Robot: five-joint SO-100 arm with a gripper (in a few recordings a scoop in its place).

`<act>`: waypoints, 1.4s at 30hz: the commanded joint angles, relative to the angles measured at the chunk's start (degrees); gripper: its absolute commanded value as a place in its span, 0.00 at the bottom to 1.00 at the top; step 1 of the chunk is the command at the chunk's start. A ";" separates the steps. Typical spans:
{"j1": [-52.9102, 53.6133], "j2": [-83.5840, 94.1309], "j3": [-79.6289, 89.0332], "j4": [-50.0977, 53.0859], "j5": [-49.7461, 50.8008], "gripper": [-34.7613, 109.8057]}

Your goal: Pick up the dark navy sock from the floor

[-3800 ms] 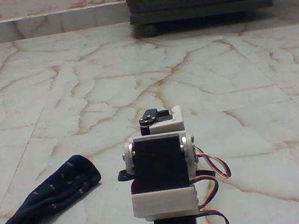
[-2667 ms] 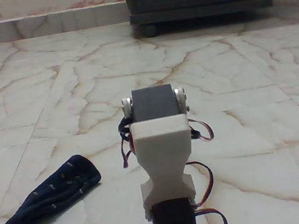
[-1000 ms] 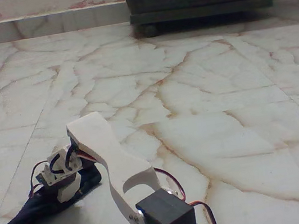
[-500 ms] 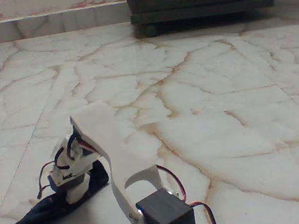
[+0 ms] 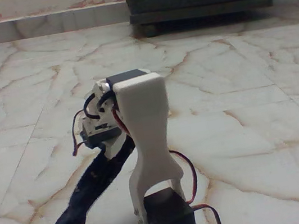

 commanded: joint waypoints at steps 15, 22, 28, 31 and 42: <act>24.61 45.88 36.47 -16.79 -37.97 0.24; 27.07 46.85 45.35 -32.87 -37.97 0.24; 27.07 47.55 54.05 -49.13 -39.11 0.24; 26.98 47.81 56.87 -59.24 -40.87 0.24; 31.03 47.72 56.78 -59.94 -53.26 0.24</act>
